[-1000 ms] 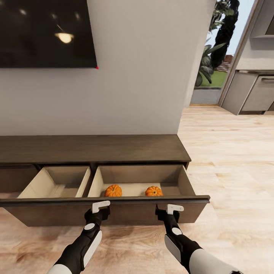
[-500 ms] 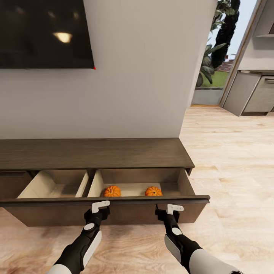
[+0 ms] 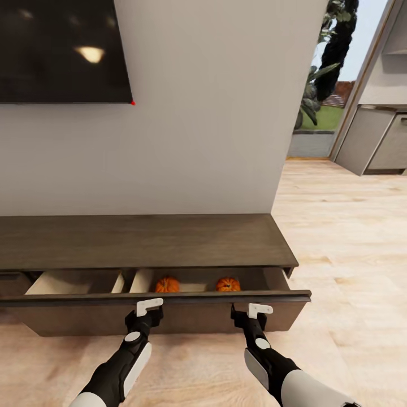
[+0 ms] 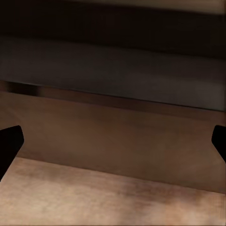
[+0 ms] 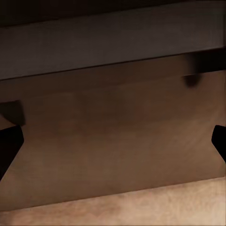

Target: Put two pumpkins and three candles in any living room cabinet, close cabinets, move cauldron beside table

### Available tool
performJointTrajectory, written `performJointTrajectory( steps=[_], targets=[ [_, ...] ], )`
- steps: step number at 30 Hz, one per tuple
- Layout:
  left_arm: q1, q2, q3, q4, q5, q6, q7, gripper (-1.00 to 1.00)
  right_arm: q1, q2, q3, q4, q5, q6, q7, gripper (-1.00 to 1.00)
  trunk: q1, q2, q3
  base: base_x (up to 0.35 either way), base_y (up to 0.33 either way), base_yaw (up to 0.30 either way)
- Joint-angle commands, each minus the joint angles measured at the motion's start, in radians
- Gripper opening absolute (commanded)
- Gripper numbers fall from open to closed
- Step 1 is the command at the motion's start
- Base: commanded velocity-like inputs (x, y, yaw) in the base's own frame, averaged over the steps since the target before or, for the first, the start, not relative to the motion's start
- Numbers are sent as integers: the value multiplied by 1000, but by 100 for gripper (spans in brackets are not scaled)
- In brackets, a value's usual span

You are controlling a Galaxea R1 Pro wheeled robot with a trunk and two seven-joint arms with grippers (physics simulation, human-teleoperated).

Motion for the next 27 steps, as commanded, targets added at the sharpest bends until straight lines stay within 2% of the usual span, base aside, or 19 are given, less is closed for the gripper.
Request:
performJointTrajectory(
  steps=[1, 18, 27],
  targets=[
    [0, 0, 0, 0, 0, 0, 0, 100, -1, 0, -3, -1, 2, -2, -1, 100, 0, 0, 0, 270, 0, 0],
    [0, 0, 0, 0, -1, -1, 0, 100, -1, 0, -3, -1, 2, -2, -1, 100, 0, 0, 0, 224, 0, 0],
    [1, 0, 0, 0, -2, -2, 0, 100, -1, 0, -3, -1, 2, -2, -1, 100, 0, 0, 0, 42, 0, 0]
  ],
)
